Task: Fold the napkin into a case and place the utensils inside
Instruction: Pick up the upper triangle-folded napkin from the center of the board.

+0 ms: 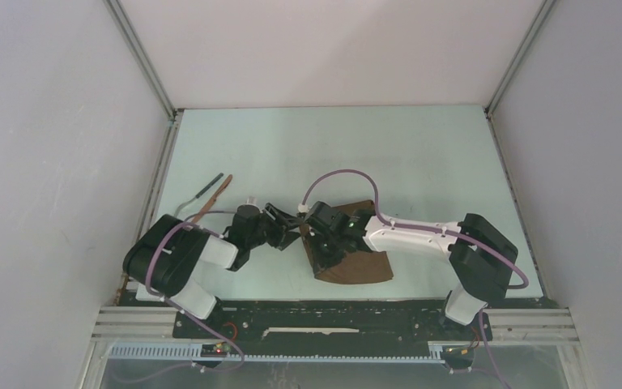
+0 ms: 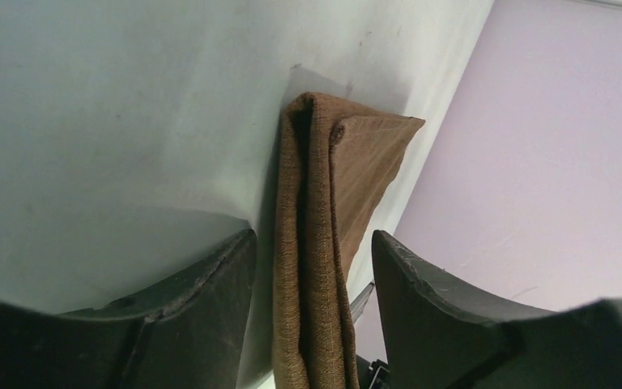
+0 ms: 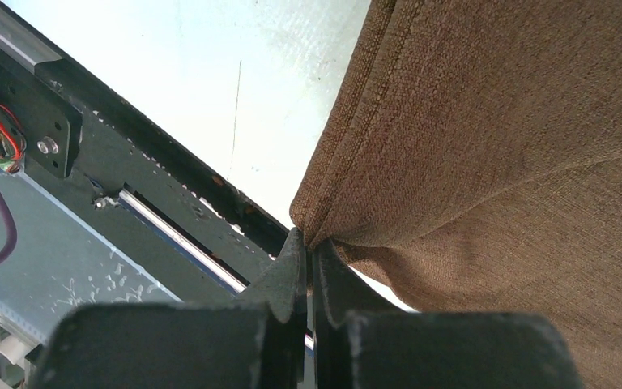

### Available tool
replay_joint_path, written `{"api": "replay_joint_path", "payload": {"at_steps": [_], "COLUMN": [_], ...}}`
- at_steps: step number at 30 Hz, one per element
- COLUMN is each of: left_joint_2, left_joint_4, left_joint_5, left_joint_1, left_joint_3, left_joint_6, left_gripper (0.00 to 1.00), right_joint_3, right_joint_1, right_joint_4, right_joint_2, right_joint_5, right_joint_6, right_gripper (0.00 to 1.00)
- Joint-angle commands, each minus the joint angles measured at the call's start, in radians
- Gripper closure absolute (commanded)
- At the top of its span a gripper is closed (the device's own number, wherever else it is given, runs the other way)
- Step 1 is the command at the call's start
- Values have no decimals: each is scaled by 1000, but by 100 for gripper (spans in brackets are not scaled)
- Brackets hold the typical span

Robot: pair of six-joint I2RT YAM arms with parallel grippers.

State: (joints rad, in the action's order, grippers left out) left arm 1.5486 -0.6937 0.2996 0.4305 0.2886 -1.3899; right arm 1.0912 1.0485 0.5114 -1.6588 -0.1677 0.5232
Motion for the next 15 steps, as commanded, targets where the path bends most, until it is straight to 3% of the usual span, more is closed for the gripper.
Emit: {"api": "replay_joint_path", "payload": {"at_steps": [1, 11, 15], "left_joint_2": [68, 186, 154], "left_joint_4": [-167, -282, -246], "left_joint_5": [0, -21, -40], "left_joint_1": [22, 22, 16], "left_joint_3": [-1, 7, 22], "left_joint_6": [-37, -45, -4], "left_gripper": [38, 64, 76], "right_joint_3": [-3, -2, -3], "right_joint_1": [-14, -17, -8], "right_joint_4": [-17, -9, -9], "right_joint_2": [57, 61, 54], "right_joint_5": [-11, -9, -9], "right_joint_6": [-28, -36, -43], "right_gripper": [100, 100, 100]}}
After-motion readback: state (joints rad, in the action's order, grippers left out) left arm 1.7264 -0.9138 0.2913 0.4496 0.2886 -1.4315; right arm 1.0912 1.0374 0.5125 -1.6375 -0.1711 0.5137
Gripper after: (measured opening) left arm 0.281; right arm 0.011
